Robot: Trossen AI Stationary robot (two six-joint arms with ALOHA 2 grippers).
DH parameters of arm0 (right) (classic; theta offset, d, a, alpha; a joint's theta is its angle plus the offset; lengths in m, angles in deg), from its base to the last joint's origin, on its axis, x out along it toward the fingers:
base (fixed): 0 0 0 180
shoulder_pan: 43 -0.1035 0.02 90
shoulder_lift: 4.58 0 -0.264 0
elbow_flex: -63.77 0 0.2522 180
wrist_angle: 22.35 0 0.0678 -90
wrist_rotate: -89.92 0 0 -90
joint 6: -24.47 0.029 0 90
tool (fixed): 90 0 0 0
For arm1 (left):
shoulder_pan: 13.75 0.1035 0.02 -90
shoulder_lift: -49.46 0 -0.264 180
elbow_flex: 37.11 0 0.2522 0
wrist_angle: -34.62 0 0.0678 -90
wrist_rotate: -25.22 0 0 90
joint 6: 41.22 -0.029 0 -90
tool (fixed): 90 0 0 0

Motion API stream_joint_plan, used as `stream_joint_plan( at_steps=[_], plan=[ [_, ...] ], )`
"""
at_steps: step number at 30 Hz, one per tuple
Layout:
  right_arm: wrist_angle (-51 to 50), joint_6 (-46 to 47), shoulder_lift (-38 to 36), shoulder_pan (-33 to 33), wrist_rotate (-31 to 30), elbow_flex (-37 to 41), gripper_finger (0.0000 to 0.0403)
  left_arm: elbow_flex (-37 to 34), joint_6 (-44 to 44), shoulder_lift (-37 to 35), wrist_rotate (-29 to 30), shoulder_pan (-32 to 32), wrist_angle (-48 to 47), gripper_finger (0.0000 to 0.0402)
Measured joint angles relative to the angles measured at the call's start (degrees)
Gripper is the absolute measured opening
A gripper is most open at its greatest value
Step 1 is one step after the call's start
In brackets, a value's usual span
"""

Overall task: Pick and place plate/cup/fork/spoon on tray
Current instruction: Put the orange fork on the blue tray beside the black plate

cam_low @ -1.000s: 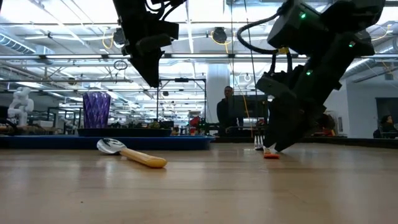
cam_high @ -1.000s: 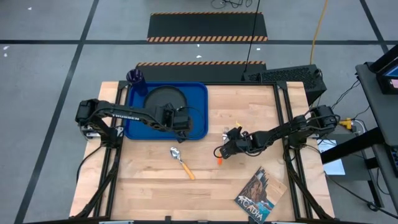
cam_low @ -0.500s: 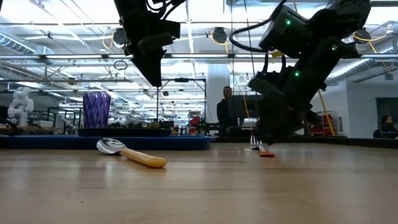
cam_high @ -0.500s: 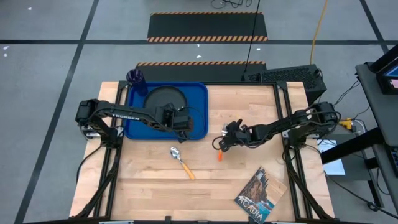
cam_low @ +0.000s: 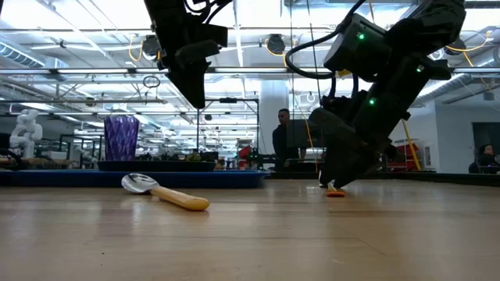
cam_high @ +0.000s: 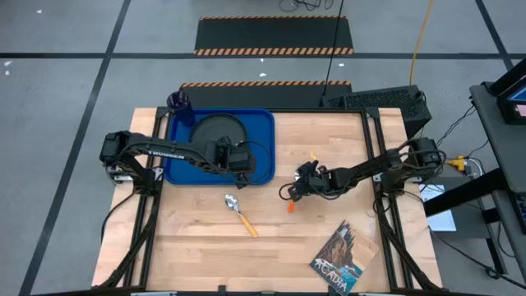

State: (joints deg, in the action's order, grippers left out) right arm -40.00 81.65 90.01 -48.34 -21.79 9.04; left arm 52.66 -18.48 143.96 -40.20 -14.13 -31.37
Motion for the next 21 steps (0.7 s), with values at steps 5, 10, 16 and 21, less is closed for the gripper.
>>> stream_joint_plan(
  at_steps=[5,10,16,21],
  plan=[
    [-0.21,-1.13,1.04,-0.36,-0.35,-0.02,0.0164,0.0,0.0,0.0,0.0,0.0,0.05,0.012],
    [-0.83,-2.58,-0.19,-0.46,-0.83,0.04,0.0143,0.0,0.0,0.0,-0.02,0.0,0.05,0.012],
    [-1.61,-4.2,-0.42,-0.41,-0.53,0.11,0.0093,0.0,0.0,0.0,0.0,0.02,0.03,0.012],
    [-2.28,-4.97,-0.46,-0.39,0.05,0.11,0.0049,0.0,0.0,0.0,-0.02,0.02,0.03,0.012]
  ],
)
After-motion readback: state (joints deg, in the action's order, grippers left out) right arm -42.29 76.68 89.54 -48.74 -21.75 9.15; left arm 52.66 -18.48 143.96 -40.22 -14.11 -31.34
